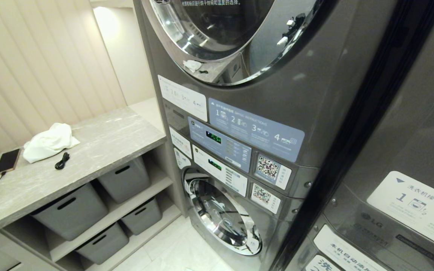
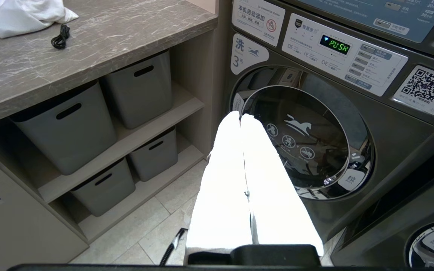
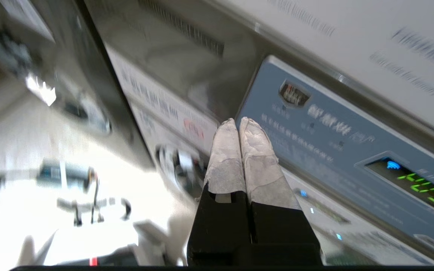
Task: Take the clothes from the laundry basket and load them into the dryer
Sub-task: Put the clothes in the dryer
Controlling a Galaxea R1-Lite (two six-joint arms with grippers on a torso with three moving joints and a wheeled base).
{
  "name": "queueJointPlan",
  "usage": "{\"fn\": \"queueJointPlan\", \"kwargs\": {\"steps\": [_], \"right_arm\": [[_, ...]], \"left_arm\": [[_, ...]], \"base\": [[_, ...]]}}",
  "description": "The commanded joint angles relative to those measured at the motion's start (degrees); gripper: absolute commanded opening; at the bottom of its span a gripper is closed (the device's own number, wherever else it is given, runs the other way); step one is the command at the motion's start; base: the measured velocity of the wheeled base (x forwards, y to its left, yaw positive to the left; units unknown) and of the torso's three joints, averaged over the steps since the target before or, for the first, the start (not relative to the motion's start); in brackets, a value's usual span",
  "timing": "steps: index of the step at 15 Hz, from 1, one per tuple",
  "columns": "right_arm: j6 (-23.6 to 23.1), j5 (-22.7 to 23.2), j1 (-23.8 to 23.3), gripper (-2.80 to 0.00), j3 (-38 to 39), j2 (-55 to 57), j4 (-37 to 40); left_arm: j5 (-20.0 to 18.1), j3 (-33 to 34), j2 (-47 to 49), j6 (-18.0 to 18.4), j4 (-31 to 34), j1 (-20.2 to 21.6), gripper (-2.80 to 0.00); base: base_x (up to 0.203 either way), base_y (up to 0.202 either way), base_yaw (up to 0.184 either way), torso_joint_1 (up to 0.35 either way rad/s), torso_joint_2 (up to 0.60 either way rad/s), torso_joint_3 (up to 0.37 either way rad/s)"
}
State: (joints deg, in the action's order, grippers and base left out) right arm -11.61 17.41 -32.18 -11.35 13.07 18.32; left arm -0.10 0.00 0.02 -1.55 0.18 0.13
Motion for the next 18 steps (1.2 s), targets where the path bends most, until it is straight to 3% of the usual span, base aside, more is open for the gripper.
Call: {"fn": "queueJointPlan", "kwargs": {"steps": [1, 3, 5, 10, 15, 18], "right_arm": [[-1.3, -3.4, 5.7, -2.80, 0.4, 10.0, 0.1], [-3.3, -6.9, 13.8, -2.80, 1.9, 11.0, 0.2], [-3.7, -9.1, 21.4, -2.80, 3.0, 5.1, 0.1], [-3.1, -11.6, 36.2, -2.80, 5.9, 3.2, -5.4], [2.5, -13.4, 39.3, -2.80, 7.7, 6.7, -9.0], [4.3, -15.1, 48.4, -2.80, 7.9, 3.6, -9.6]], "left_arm": [[0.0, 0.1, 0.0, 0.0, 0.0, 0.0, -2.80], [0.0, 0.1, 0.0, 0.0, 0.0, 0.0, -2.80], [0.0, 0.1, 0.0, 0.0, 0.0, 0.0, -2.80], [0.0, 0.1, 0.0, 0.0, 0.0, 0.0, -2.80], [0.0, 0.1, 0.0, 0.0, 0.0, 0.0, -2.80], [0.0, 0.1, 0.0, 0.0, 0.0, 0.0, -2.80]], "base": [[0.000, 0.000, 0.000, 0.000, 0.00, 0.000], [0.000, 0.000, 0.000, 0.000, 0.00, 0.000], [0.000, 0.000, 0.000, 0.000, 0.00, 0.000], [0.000, 0.000, 0.000, 0.000, 0.00, 0.000], [0.000, 0.000, 0.000, 0.000, 0.00, 0.000], [0.000, 0.000, 0.000, 0.000, 0.00, 0.000]]}}
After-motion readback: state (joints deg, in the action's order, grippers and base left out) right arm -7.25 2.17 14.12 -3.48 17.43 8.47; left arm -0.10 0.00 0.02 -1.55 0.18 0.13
